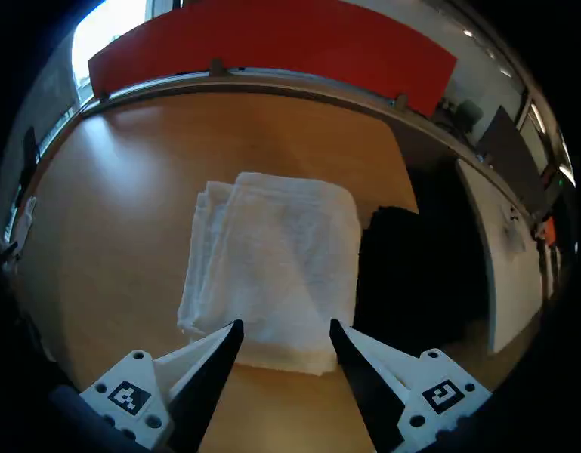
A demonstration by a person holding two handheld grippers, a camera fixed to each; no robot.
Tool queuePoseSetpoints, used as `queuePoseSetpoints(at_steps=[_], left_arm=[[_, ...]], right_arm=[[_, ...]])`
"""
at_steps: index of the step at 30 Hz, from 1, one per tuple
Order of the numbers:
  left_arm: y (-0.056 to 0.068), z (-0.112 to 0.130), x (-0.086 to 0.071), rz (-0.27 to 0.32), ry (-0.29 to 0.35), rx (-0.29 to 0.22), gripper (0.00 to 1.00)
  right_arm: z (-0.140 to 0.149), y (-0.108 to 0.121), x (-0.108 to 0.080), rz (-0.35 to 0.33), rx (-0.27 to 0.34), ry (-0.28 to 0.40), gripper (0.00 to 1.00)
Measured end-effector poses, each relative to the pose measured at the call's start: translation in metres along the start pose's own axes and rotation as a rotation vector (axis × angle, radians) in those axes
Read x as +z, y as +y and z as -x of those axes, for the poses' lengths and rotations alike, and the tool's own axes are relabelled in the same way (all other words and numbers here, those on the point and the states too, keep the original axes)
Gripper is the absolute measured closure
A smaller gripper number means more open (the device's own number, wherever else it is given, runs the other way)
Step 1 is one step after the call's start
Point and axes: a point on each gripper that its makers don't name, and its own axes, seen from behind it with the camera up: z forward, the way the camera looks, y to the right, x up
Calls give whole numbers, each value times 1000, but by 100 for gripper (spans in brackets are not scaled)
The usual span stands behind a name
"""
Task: Fold towel
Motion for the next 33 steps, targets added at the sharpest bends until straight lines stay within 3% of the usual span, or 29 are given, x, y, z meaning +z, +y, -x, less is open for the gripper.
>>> queuePoseSetpoints(at_steps=[15,21,33], left_arm=[[-2,5,-1,-9,-10,-2,0],[-1,3,0,-8,-8,-2,0],[-1,2,2,-10,-6,-5,0]], right_arm=[[18,-12,16,-19,78,-34,12],[19,-13,16,-16,75,-32,12],[-9,-8,7,-14,55,30,12]])
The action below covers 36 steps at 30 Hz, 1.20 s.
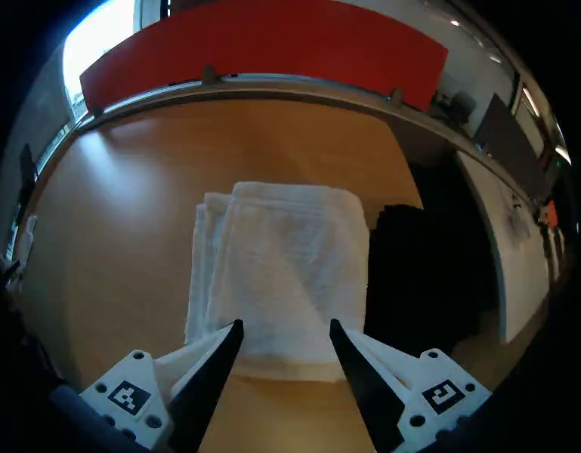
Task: Fold towel
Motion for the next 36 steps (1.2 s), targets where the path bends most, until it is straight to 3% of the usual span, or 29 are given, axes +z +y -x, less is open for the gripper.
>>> queuePoseSetpoints(at_steps=[21,36], left_arm=[[-4,1,-2,-24,-10,-8,0],[-6,1,-5,-47,-13,-14,0]], right_arm=[[-77,3,21,-8,-35,54,12],[-76,0,49,-9,-39,15,12]])
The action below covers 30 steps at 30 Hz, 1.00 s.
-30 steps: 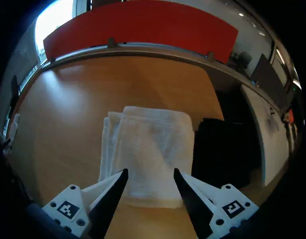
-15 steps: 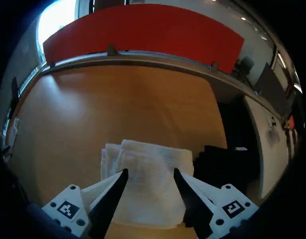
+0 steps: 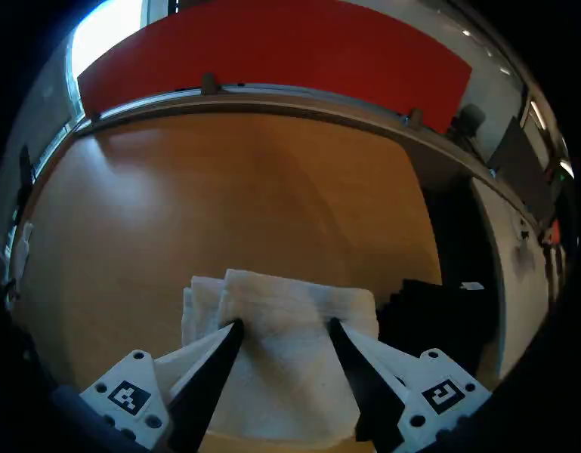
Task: Fold towel
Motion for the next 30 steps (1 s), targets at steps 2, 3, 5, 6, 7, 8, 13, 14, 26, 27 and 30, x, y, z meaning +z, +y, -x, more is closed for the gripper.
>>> queuePoseSetpoints(at_steps=[2,3,5,6,7,8,13,14,26,27,30], left_arm=[[0,0,-1,-3,0,-1,0],[-1,-1,-1,-4,0,-1,0],[-1,-1,-1,-6,1,-1,0],[-1,-1,-2,-6,1,-2,0],[-1,-1,-2,-6,2,-2,0],[-1,-1,-1,-6,2,-3,0],[-2,-2,-1,-6,7,-5,0],[-2,-2,-1,-6,8,-5,0],[-7,-2,-3,-7,23,-18,0],[-7,-2,-3,-7,24,-19,0],[-8,-3,-3,-8,29,-25,0]], right_arm=[[1,0,3,0,-1,-5,12],[2,0,3,0,-1,-6,12],[2,0,4,0,1,-4,12],[2,-1,3,-1,2,-2,12],[1,0,1,0,4,4,12],[0,0,0,0,4,8,12],[-7,2,-14,7,11,49,12],[-7,3,-16,8,13,53,12],[-8,4,-39,29,32,102,12],[-8,4,-42,32,32,109,12],[-9,4,-51,47,31,134,12]])
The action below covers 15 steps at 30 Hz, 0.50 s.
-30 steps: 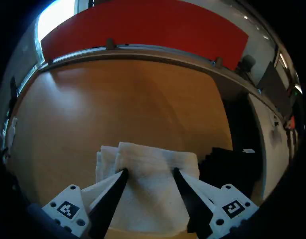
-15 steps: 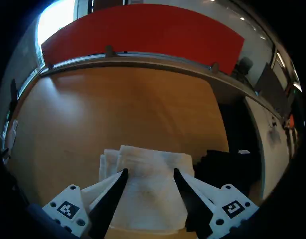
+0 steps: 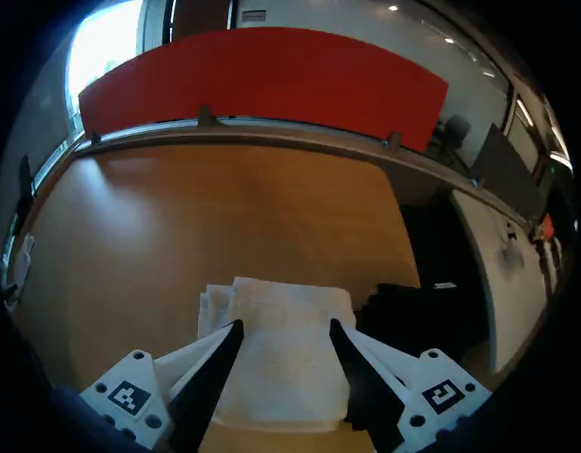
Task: Fold towel
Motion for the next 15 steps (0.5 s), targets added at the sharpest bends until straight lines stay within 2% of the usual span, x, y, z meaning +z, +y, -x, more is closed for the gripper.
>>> queuePoseSetpoints(at_steps=[6,15], left_arm=[[-2,0,-1,-4,4,-13,0],[-3,0,-3,-1,7,-9,0]], right_arm=[[-2,-2,-18,24,12,52,12],[-7,-8,-46,67,68,153,12]])
